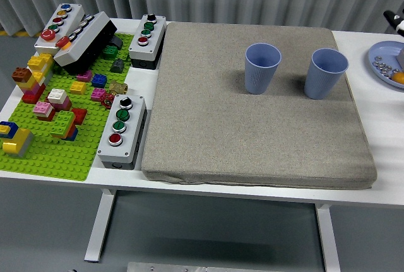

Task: Pick cup pour cup place

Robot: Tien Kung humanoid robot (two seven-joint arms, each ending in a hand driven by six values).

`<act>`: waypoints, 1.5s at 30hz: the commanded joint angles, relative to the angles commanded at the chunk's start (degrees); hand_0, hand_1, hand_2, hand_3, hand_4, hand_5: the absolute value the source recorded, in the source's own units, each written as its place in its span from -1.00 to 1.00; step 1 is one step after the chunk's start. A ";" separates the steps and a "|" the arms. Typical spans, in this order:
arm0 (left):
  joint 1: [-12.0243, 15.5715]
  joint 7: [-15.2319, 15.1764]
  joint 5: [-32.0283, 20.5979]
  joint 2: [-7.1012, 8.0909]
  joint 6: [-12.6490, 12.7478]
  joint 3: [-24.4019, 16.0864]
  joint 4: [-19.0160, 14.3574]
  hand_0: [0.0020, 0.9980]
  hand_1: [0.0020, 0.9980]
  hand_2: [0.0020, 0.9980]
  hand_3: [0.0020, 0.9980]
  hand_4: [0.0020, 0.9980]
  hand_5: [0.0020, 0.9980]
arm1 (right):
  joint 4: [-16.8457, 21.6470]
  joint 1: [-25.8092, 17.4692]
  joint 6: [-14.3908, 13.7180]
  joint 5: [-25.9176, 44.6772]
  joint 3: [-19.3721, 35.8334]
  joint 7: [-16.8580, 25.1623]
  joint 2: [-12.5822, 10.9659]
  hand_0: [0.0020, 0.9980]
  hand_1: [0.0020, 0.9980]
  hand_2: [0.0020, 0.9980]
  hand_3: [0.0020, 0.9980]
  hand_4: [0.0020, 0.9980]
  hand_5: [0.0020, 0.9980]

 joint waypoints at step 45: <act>-1.05 -0.26 -0.61 0.01 -0.85 3.54 0.00 0.65 0.67 0.82 0.64 0.26 1.00 | -3.83 -11.98 -1.48 3.27 -8.59 4.54 4.80 0.80 0.81 1.00 0.97 0.67 -0.64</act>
